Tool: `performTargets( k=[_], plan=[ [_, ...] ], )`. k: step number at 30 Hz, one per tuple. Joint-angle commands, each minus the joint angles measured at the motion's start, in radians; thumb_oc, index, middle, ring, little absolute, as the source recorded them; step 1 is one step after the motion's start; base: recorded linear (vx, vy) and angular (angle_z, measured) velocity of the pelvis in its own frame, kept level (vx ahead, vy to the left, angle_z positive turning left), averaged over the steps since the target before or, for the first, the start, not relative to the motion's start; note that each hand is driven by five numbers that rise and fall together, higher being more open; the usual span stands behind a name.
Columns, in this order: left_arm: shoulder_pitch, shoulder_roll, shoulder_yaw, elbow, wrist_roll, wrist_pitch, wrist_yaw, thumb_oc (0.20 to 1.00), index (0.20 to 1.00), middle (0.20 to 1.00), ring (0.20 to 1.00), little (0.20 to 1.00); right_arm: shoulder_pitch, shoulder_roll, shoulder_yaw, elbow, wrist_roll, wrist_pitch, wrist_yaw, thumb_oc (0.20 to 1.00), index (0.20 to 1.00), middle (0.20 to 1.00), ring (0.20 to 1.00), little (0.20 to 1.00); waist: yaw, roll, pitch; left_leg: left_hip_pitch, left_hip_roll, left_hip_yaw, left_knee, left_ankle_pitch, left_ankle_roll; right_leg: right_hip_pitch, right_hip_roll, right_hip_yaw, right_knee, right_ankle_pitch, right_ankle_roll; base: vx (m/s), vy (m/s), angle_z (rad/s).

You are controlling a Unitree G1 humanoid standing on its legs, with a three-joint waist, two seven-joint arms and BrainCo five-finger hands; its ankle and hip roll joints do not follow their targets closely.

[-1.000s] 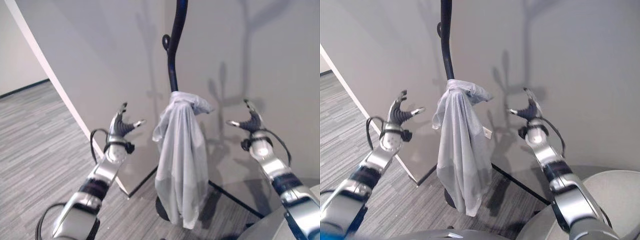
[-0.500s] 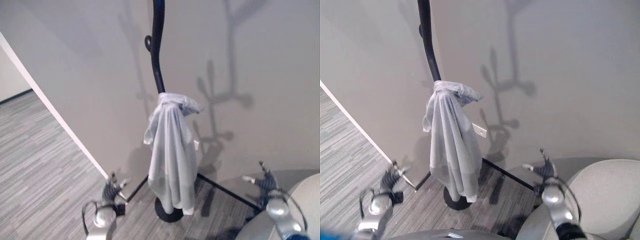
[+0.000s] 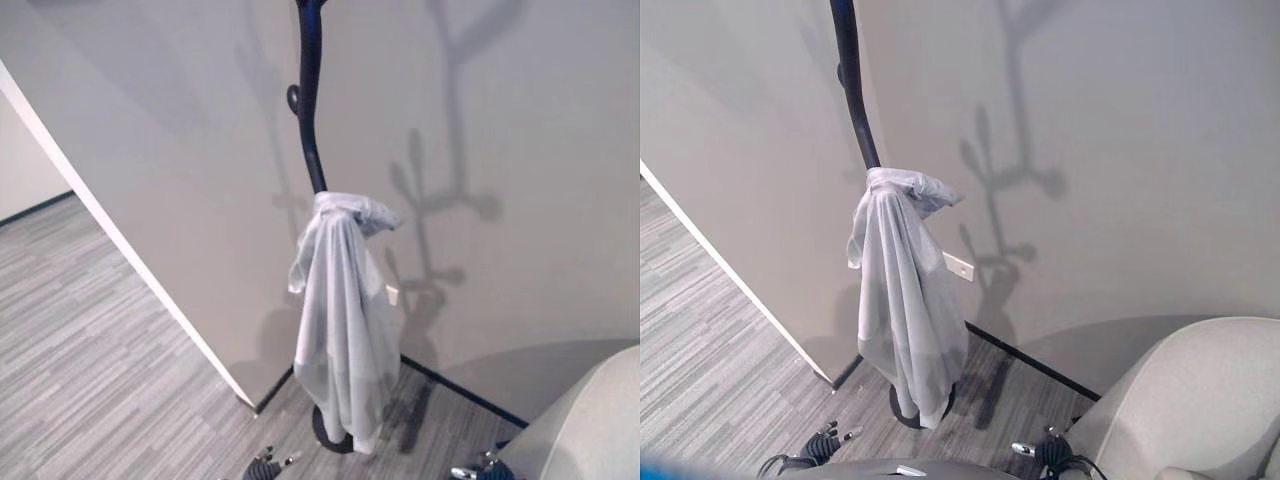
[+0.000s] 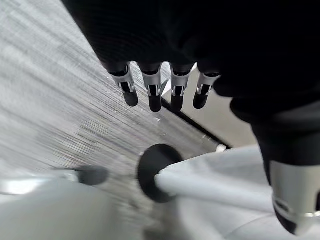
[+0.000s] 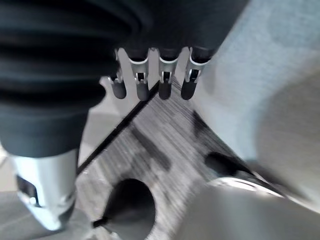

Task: Hang the clothes on the sofa on the clothes rack.

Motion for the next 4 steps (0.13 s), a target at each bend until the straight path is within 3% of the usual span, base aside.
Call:
performTargets(
  k=[1,4],
  plan=[
    [-0.09,0.006,0.013,0.028,0.057,-0.011,-0.019,1.0,1.0,1.0,1.0,1.0,-0.051,0.003,-0.006,0.055,0.04,0.015,0.011,1.0,1.0,1.0,1.0,1.0,0.014,-0.032,0.055,0.045,0.017,0.108,0.012,-0.087,-0.012,0.03,-0.068,-0.038,0.016,-0.046,0.063,0.0,0.0,0.0],
    [-0.083,0.005,0.018,0.067,0.083,-0.001,-0.035,1.0,1.0,1.0,1.0,1.0,-0.051,0.006,-0.02,0.062,0.05,0.019,0.016,1.0,1.0,1.0,1.0,1.0,0.008,-0.029,0.048,0.05,0.018,0.116,0.012,-0.089,-0.012,0.031,-0.068,-0.034,0.016,-0.047,0.063,0.0,0.0,0.0]
  ],
)
